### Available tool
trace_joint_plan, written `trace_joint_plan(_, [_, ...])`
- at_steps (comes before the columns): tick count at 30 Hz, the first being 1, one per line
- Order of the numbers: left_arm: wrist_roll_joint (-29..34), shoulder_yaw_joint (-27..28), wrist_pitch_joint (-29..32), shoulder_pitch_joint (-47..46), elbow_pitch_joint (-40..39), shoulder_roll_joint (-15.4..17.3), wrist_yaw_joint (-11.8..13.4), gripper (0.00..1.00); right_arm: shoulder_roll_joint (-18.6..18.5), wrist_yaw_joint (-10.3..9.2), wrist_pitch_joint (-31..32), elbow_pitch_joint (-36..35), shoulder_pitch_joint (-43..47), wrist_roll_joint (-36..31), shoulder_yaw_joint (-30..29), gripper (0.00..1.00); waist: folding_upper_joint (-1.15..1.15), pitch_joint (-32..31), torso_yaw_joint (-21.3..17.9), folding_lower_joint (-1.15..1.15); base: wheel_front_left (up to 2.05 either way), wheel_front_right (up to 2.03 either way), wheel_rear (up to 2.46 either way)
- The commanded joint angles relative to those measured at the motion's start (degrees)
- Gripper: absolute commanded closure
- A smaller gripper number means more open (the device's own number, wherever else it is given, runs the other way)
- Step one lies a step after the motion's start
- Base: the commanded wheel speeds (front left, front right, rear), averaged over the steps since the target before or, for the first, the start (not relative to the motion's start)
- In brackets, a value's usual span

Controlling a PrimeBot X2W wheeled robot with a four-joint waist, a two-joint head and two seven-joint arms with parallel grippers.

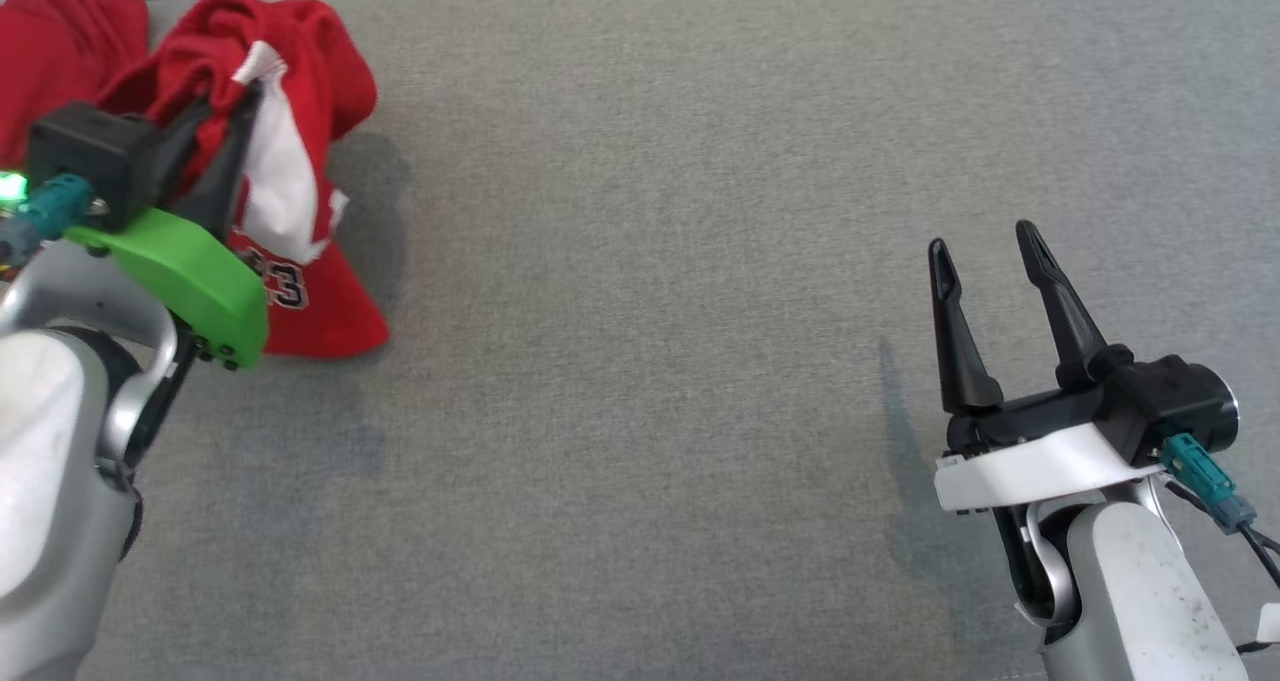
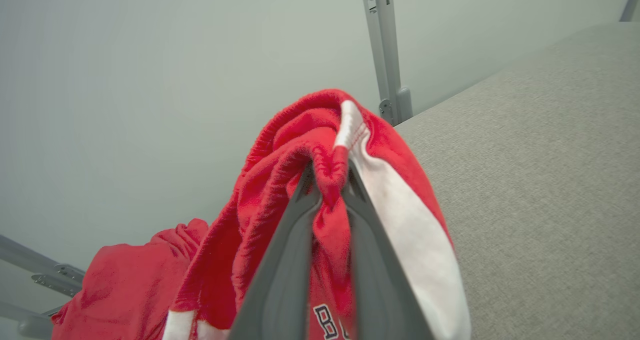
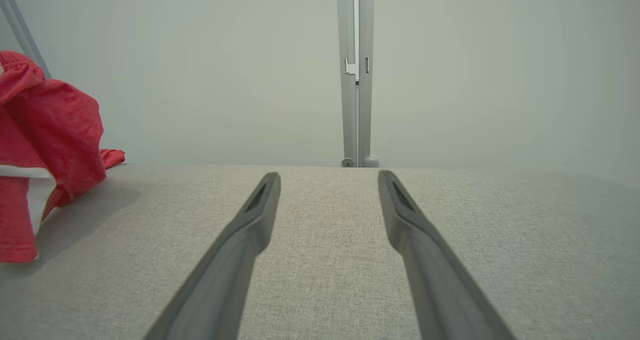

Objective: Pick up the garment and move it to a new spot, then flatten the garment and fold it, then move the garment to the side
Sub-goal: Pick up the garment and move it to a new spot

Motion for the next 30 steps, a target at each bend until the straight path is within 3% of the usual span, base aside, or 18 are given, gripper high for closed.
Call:
trace_joint_plan(1, [-0.83, -1.34, 0.66, 0.56, -1.45, 0.35, -0.08, 1.0, -0.16, 0.0, -0.18, 0.19, 1.29, 0.32, -0.2, 0.0, 0.0, -4.54, -4.94, 0.0, 0.0, 0.0, 0.0])
trace_joint_plan(4, [-1.2, -6.76, 2.41, -0.45, -5.87, 0.6, -0.08, 1.0, -0.14, 0.0, -0.18, 0.07, 2.53, 0.65, -0.66, 0.0, 0.0, -6.13, -8.77, 0.0, 0.0, 0.0, 0.0])
trace_joint_plan(9, [-1.95, -13.53, 2.82, -2.37, -6.98, -2.2, -0.09, 1.0, -0.14, 0.0, -0.18, -0.01, 3.24, 1.37, -1.14, 0.0, 0.0, -5.67, -13.56, 0.0, 0.0, 0.0, 0.0])
trace_joint_plan(18, [-2.96, -22.14, -2.12, -6.51, 1.93, -10.78, -0.09, 1.0, -0.11, 0.0, -0.18, -0.43, 2.87, 3.11, -0.67, 0.0, 0.0, -1.64, -20.39, 0.0, 0.0, 0.0, 0.0])
trace_joint_plan(24, [-4.61, -26.03, -5.67, -6.42, 9.87, -14.92, -0.09, 1.0, -0.1, 0.0, -0.18, -0.28, 2.88, 3.85, -0.46, 0.0, 0.0, -0.1, -22.12, 0.0, 0.0, 0.0, 0.0])
trace_joint_plan(25, [-4.84, -26.41, -6.13, -6.07, 11.1, -15.37, -0.09, 0.78, -0.1, 0.0, -0.18, -0.23, 2.91, 3.85, -0.47, 0.0, 0.0, -0.01, -22.14, 0.0, 0.0, 0.0, 0.0])
trace_joint_plan(26, [-4.86, -26.68, -6.79, -5.82, 12.36, -15.83, -0.09, 0.04, -0.1, 0.0, -0.18, -0.16, 2.96, 3.92, -0.47, 0.0, 0.0, 0.05, -22.07, 0.0, 0.0, 0.0, 0.0])
trace_joint_plan(30, [-5.31, -26.58, -9.97, -4.99, 16.53, -17.74, 0.1, 0.0, -0.11, 0.0, -0.18, -0.04, 2.95, 3.7, -0.59, 0.0, 0.0, -0.18, -20.73, 0.0, 0.0, 0.0, 0.0])
